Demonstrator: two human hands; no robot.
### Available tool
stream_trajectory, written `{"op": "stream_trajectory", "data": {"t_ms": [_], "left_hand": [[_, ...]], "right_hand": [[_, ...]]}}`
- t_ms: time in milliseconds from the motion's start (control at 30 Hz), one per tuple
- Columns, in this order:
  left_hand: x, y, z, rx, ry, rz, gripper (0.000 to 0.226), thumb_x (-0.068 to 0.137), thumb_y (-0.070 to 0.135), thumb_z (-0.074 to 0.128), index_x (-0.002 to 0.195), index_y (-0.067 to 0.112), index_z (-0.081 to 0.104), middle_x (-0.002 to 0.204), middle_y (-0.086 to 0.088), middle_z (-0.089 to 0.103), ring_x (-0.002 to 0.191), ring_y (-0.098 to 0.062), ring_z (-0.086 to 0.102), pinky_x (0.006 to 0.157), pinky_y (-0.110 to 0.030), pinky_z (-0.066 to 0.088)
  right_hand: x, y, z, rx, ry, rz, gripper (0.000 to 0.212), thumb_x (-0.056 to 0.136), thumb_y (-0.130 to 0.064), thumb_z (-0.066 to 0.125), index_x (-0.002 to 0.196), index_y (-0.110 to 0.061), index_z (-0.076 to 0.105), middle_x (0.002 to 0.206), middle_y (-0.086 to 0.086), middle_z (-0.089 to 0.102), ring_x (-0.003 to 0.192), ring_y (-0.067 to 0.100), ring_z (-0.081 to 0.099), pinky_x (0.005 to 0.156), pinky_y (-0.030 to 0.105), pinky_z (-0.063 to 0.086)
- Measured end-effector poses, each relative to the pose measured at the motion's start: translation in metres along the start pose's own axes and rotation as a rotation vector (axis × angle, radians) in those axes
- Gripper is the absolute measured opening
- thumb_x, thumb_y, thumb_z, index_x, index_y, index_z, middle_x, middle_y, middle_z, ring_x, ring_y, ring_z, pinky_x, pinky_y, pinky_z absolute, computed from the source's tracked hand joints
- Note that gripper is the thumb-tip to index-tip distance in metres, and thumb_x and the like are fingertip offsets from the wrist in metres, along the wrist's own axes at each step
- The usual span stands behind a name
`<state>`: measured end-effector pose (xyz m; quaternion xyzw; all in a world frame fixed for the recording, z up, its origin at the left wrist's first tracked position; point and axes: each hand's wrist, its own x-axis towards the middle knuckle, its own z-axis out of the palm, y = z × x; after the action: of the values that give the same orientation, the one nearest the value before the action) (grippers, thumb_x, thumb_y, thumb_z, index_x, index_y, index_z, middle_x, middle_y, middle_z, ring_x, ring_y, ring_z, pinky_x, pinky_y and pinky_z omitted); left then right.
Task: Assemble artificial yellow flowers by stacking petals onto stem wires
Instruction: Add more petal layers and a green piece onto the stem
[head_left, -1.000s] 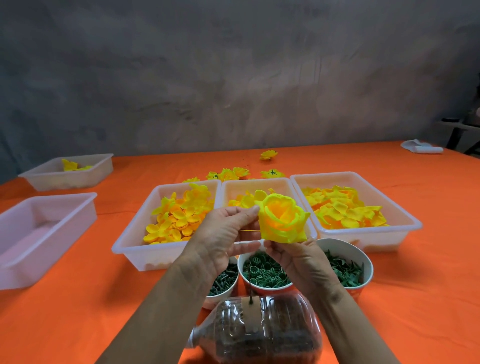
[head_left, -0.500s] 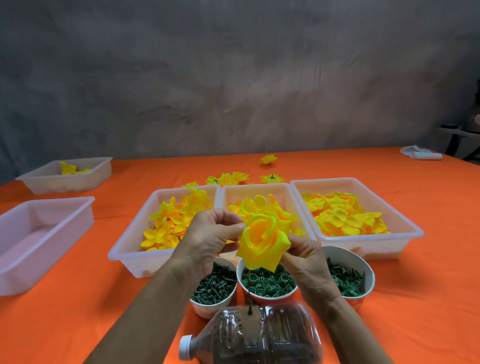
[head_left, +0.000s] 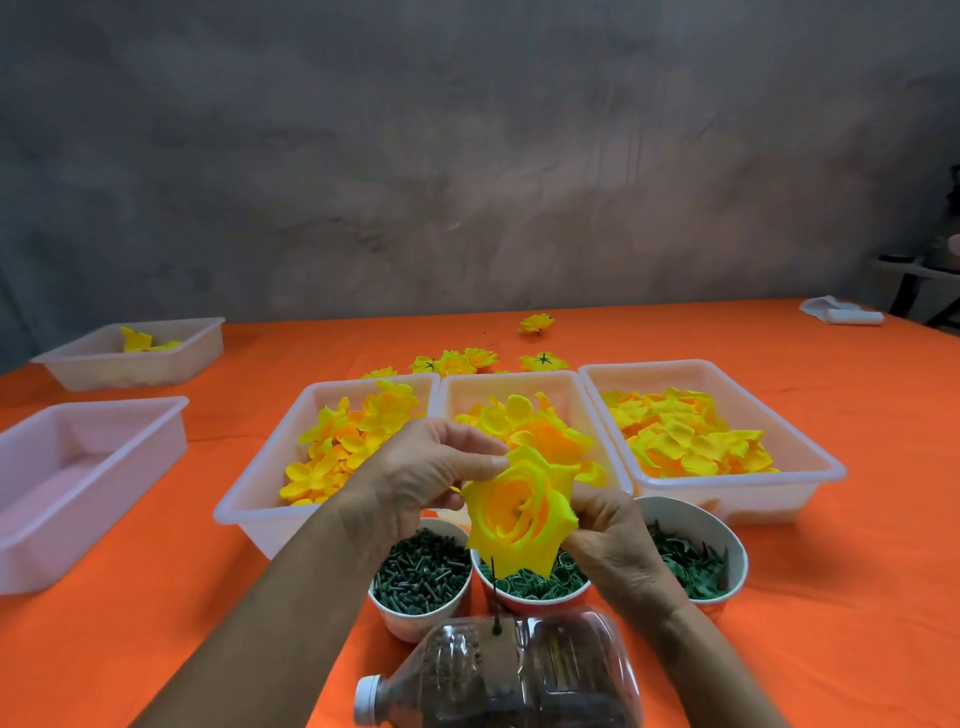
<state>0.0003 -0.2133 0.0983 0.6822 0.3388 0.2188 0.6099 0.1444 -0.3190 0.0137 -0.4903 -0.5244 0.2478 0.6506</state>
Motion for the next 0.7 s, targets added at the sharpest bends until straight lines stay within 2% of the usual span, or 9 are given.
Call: {"op": "stream_trajectory", "data": {"t_ms": [67, 133, 200, 300, 367, 433, 533, 633, 700], "left_hand": [[0.001, 0.001, 0.0, 0.057, 0.058, 0.065, 0.018, 0.074, 0.001, 0.074, 0.07, 0.018, 0.072, 0.067, 0.001, 0.067, 0.059, -0.01, 0.053, 0.05, -0.018, 0.044], [0.002, 0.003, -0.002, -0.008, 0.109, 0.103, 0.017, 0.076, -0.001, 0.073, 0.075, 0.016, 0.071, 0.067, 0.003, 0.067, 0.056, -0.008, 0.054, 0.051, -0.017, 0.045], [0.003, 0.004, -0.003, -0.128, 0.139, 0.084, 0.003, 0.082, 0.01, 0.07, 0.085, 0.011, 0.069, 0.074, 0.0, 0.065, 0.055, -0.007, 0.053, 0.048, -0.017, 0.046], [0.001, -0.001, -0.005, -0.088, 0.1, -0.033, 0.023, 0.088, 0.033, 0.062, 0.084, 0.011, 0.065, 0.069, 0.001, 0.063, 0.055, -0.009, 0.055, 0.047, -0.02, 0.045], [-0.004, -0.003, -0.004, -0.087, -0.006, -0.071, 0.022, 0.087, 0.03, 0.063, 0.076, 0.012, 0.063, 0.06, 0.001, 0.062, 0.052, -0.009, 0.057, 0.047, -0.021, 0.047], [-0.007, -0.004, -0.004, -0.083, -0.016, -0.026, 0.016, 0.084, 0.019, 0.067, 0.071, 0.011, 0.062, 0.054, 0.002, 0.06, 0.048, -0.008, 0.056, 0.046, -0.021, 0.048], [-0.006, -0.003, -0.003, -0.074, 0.123, 0.06, 0.015, 0.08, 0.009, 0.071, 0.07, 0.009, 0.06, 0.051, 0.002, 0.056, 0.042, -0.007, 0.051, 0.043, -0.019, 0.047], [-0.007, -0.004, 0.004, -0.124, 0.214, 0.078, 0.02, 0.087, 0.024, 0.066, 0.072, 0.011, 0.06, 0.062, 0.0, 0.058, 0.048, -0.008, 0.053, 0.046, -0.02, 0.048], [-0.01, -0.008, 0.006, -0.165, 0.195, -0.005, 0.027, 0.091, 0.035, 0.058, 0.078, 0.011, 0.061, 0.067, 0.0, 0.06, 0.053, -0.011, 0.058, 0.049, -0.024, 0.051]], "right_hand": [[0.0, 0.001, 0.0, -0.026, 0.003, 0.003, 0.006, 0.078, -0.007, 0.073, 0.082, -0.005, 0.076, 0.086, 0.03, 0.067, 0.079, 0.025, 0.061, 0.074, 0.053, 0.053], [0.001, -0.001, 0.0, 0.059, 0.038, 0.022, 0.01, 0.075, -0.012, 0.071, 0.082, -0.011, 0.078, 0.086, 0.023, 0.071, 0.081, 0.028, 0.065, 0.075, 0.051, 0.055], [0.002, -0.002, 0.002, 0.18, 0.062, 0.055, 0.016, 0.072, -0.01, 0.07, 0.084, -0.015, 0.079, 0.086, 0.015, 0.074, 0.082, 0.027, 0.069, 0.075, 0.04, 0.058], [0.004, -0.001, 0.007, 0.241, 0.099, 0.074, 0.018, 0.069, -0.009, 0.071, 0.084, -0.016, 0.079, 0.08, 0.007, 0.075, 0.072, 0.013, 0.069, 0.067, 0.023, 0.055], [0.004, -0.002, 0.011, 0.244, 0.107, 0.077, 0.018, 0.069, -0.008, 0.071, 0.082, -0.017, 0.079, 0.079, 0.003, 0.075, 0.07, 0.009, 0.068, 0.065, 0.017, 0.052], [0.003, -0.001, 0.014, 0.242, 0.109, 0.084, 0.018, 0.07, -0.007, 0.071, 0.083, -0.017, 0.079, 0.085, 0.006, 0.075, 0.08, 0.013, 0.07, 0.07, 0.019, 0.053], [0.001, 0.001, 0.018, 0.25, 0.135, 0.107, 0.019, 0.068, -0.007, 0.072, 0.081, -0.02, 0.079, 0.083, 0.004, 0.075, 0.078, 0.012, 0.07, 0.067, 0.019, 0.053], [0.001, 0.002, 0.02, 0.313, 0.17, 0.15, 0.018, 0.066, -0.011, 0.074, 0.083, -0.018, 0.079, 0.083, 0.007, 0.075, 0.077, 0.014, 0.07, 0.065, 0.021, 0.054], [0.001, 0.001, 0.02, 0.344, 0.192, 0.162, 0.023, 0.064, -0.02, 0.075, 0.086, -0.017, 0.078, 0.086, 0.009, 0.075, 0.08, 0.018, 0.07, 0.068, 0.024, 0.055]]}}
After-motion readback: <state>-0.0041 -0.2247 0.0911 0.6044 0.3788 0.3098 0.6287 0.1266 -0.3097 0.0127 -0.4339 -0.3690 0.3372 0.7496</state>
